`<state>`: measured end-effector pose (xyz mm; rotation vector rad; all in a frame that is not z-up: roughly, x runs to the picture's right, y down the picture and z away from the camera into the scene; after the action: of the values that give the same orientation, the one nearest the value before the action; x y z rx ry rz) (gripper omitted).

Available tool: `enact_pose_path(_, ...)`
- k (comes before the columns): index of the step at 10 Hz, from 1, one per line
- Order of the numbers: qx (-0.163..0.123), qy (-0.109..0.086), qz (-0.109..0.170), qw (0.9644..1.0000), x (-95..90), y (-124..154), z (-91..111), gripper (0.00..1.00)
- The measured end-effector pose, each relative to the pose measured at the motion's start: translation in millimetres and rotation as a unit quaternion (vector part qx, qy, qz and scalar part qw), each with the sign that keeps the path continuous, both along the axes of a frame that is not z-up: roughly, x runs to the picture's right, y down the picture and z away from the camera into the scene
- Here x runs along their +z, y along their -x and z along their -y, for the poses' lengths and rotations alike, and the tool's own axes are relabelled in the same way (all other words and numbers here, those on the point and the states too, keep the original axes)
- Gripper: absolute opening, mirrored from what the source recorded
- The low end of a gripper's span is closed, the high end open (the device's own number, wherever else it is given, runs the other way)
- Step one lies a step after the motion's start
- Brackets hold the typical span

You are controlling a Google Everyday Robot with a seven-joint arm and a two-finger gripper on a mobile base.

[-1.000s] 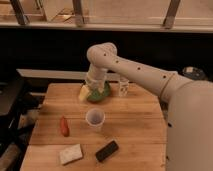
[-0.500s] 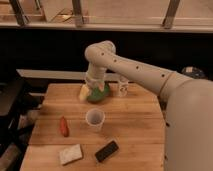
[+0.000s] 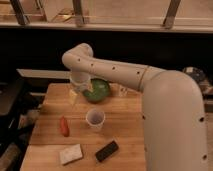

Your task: Place the pepper in the ceramic bowl

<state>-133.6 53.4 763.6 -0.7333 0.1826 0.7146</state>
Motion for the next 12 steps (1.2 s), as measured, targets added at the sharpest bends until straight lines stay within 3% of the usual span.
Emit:
enact_pose_path(3,-0.01,0.017,0.037,0.9991,6.7,58.5,-29.0,0.8)
enact_pose_path(6,-0.005,0.035,0.079,0.9962,-0.8,107.5,-53.0,0.8)
enact_pose_path(12,-0.005,0.041,0.077,0.9962,0.9,106.1,-57.0,0.8)
